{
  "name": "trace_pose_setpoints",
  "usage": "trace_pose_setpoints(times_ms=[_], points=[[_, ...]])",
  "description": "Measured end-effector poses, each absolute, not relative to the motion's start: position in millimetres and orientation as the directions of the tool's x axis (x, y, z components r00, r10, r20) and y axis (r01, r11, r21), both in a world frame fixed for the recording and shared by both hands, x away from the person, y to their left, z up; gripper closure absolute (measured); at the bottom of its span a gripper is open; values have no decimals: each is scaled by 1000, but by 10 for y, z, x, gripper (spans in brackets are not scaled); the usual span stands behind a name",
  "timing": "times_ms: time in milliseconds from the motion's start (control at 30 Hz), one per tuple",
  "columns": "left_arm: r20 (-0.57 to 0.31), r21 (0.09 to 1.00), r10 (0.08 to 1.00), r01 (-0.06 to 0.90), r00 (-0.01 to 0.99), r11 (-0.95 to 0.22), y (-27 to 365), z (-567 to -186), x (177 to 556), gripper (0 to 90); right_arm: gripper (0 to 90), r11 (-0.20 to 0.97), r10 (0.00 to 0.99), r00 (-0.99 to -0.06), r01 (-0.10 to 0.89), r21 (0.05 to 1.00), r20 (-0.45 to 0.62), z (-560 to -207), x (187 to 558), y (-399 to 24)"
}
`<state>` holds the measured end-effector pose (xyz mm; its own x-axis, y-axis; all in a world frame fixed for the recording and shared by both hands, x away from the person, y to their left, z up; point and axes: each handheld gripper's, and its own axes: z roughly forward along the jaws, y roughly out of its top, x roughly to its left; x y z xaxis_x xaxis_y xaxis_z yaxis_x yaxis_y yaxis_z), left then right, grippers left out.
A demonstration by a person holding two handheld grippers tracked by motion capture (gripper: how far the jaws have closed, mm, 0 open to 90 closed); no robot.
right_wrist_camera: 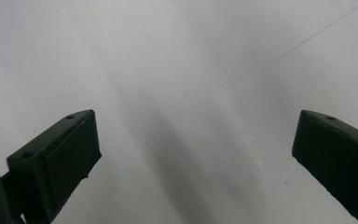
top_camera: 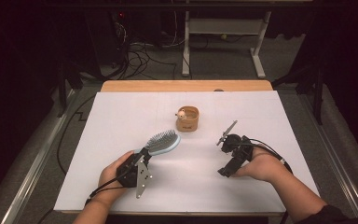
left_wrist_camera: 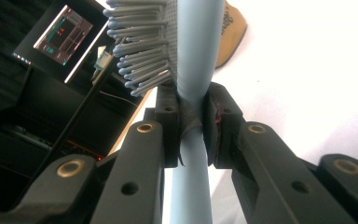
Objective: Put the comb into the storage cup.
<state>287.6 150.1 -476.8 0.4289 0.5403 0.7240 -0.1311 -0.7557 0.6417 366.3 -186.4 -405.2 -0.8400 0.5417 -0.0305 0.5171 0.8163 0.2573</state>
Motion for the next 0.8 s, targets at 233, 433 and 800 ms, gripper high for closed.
trace_pose_setpoints(times_ms=[233,433,800], points=[[645,722,621,-89,446,-686,1582,-4729,2915,778,2,769,581,-813,537,348,-28,-4129,3641,-1976],[578,778,678,-56,455,-626,1655,-4691,2945,778,2,723,611,-791,539,433,-36,-4181,3611,-2052],[430,871,763,0,483,-491,1761,-4635,2990,778,2,589,667,-745,510,627,-20,-4263,3531,-2172]])
